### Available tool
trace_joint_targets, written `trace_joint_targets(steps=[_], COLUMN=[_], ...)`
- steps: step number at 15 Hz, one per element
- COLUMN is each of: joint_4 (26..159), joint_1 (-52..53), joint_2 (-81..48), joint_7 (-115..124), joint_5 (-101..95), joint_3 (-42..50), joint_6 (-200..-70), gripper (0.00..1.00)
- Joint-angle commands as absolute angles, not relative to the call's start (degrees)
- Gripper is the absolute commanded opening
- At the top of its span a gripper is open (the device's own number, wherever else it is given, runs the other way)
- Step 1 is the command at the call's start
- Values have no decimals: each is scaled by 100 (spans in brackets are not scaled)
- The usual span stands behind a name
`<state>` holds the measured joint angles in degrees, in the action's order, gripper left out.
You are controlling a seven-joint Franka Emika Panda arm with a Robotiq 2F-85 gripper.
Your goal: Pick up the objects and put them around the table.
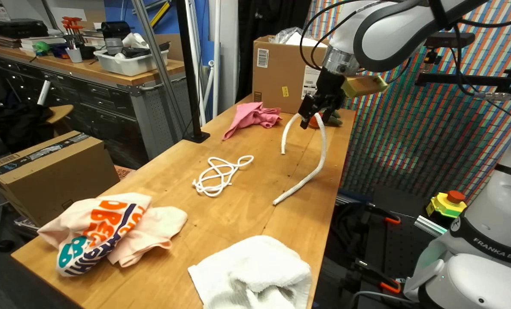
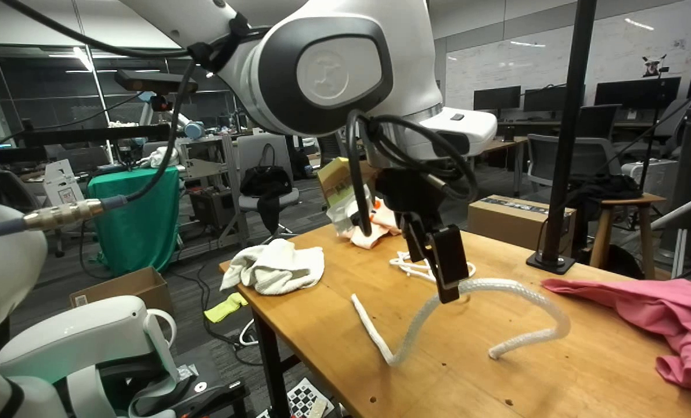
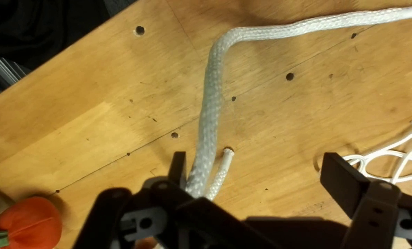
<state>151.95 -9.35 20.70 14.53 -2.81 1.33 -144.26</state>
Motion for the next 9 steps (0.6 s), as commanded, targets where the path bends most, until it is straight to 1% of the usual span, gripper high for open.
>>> trace_joint_targets(steps=[1,5,9], joint_4=[15161,15155,15142], joint_1=[-1348,-1304,-1236], joint_2=[1985,1921,1979], joint_7=[2341,2742,2910], joint_5=[-1321,-2101,-2650], joint_3=[-379,-693,-861], joint_6=[-14569,-14157,-14098], gripper=[100,100,100])
